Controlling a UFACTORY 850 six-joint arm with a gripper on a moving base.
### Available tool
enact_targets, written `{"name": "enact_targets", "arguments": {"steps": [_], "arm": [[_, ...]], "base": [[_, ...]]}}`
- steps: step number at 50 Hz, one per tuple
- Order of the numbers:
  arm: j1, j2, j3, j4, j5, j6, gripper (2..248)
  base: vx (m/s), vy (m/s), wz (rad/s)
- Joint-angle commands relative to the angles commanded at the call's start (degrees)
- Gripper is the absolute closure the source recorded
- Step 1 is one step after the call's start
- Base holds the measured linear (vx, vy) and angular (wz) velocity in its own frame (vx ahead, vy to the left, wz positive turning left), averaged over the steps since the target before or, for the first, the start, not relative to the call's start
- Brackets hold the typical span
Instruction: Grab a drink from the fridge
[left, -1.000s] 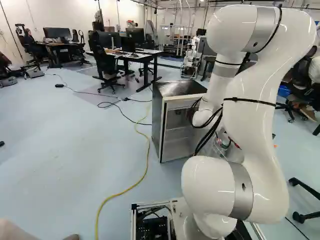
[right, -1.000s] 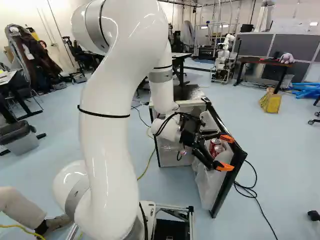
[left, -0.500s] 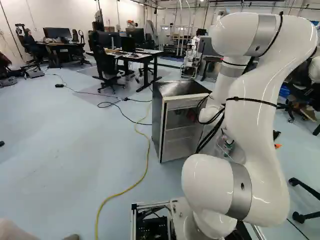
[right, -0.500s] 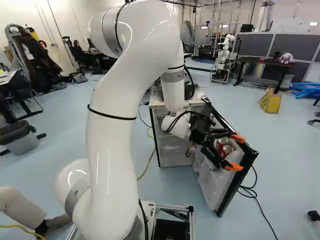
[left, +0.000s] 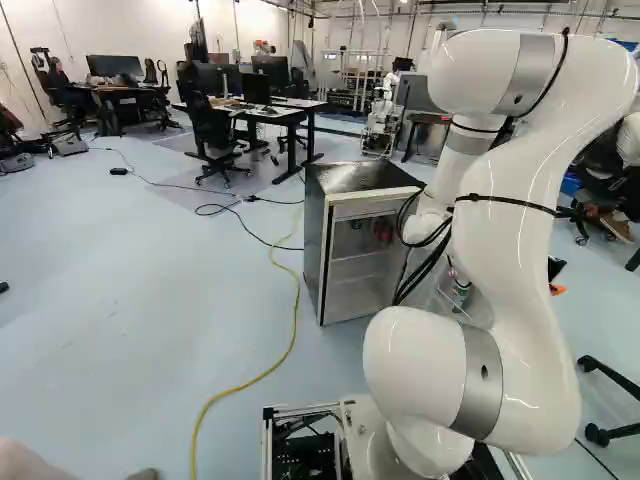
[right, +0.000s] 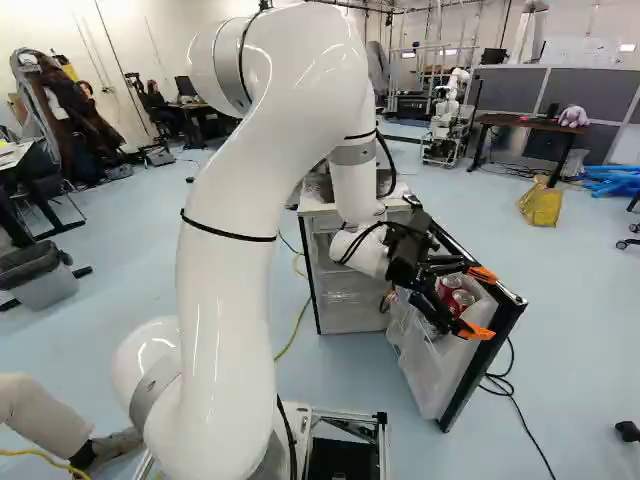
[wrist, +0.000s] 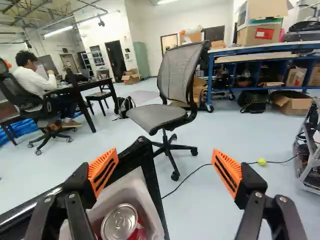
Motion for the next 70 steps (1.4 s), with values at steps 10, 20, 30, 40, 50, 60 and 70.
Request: {"name": "enact_targets", "arguments": {"steps": [10,20,30,40,50,60,70], "arm": [[1.0,2.0,3.9,-4.1,0.0,0.0,3],[2.1,4.3,8.0,-8.8,0.0,0.0,3],[3.3,6.7,12.0,-14.5,0.0,0.0,3],[4.3,8.7,15.3,-19.3,0.0,0.0,3],[5.9,11.2,19.3,-25.3,0.0,0.0,3],[7.7,13.9,23.2,-31.4,0.0,0.0,3],[9.6,16.4,26.7,-37.4,0.0,0.0,3]], "base": [[0.000,0.000,0.000],[0.000,0.000,0.000],[0.000,0.000,0.000],[0.000,0.000,0.000],[0.000,0.000,0.000],[0.000,0.000,0.000],[0.000,0.000,0.000]]}}
